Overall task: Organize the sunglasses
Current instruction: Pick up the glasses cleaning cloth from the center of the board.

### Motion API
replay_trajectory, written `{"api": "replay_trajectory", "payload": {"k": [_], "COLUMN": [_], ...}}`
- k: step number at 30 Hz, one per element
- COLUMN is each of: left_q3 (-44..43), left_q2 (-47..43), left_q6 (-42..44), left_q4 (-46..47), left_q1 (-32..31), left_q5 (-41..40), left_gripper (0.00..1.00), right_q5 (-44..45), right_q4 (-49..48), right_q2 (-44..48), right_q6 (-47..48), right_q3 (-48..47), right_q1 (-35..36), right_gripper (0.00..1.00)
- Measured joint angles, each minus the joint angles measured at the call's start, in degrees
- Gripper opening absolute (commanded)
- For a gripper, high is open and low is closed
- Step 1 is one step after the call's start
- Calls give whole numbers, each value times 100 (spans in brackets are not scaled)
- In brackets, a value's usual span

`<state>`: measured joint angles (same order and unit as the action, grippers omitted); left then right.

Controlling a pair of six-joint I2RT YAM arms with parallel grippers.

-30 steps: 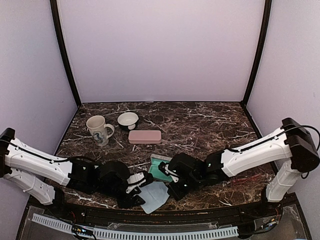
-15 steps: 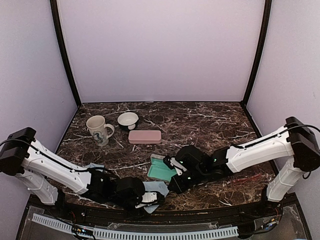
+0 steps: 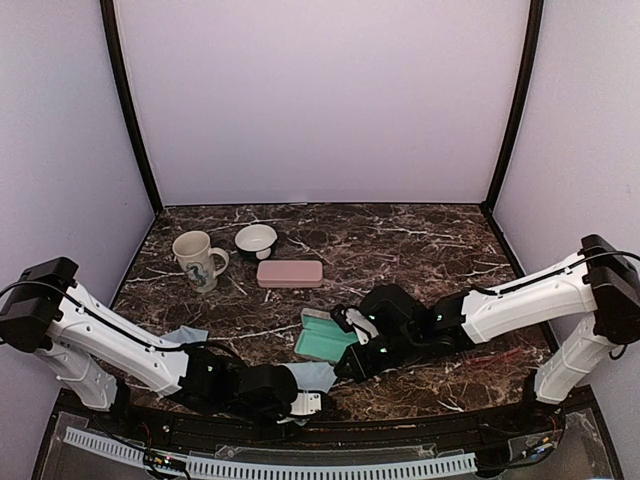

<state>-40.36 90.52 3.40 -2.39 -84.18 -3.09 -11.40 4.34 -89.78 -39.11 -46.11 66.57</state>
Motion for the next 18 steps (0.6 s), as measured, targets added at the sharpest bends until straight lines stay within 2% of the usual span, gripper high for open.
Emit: {"api": "replay_trajectory", "payload": {"k": [13, 18], "left_q3": [-68, -76], "left_q2": [87, 92], "left_q6": [44, 42], "left_q4": [7, -2], "left_q1": [-44, -61], "left_q5": [-234, -210], "left_gripper": [11, 8], "right_q5": [-85, -85], "right_q4": [-140, -142], "right_q2": [0, 0], "right_q6": [-66, -68], "right_q3": [92, 116], "right_q1": [-20, -20], "right_gripper": [0, 0]}}
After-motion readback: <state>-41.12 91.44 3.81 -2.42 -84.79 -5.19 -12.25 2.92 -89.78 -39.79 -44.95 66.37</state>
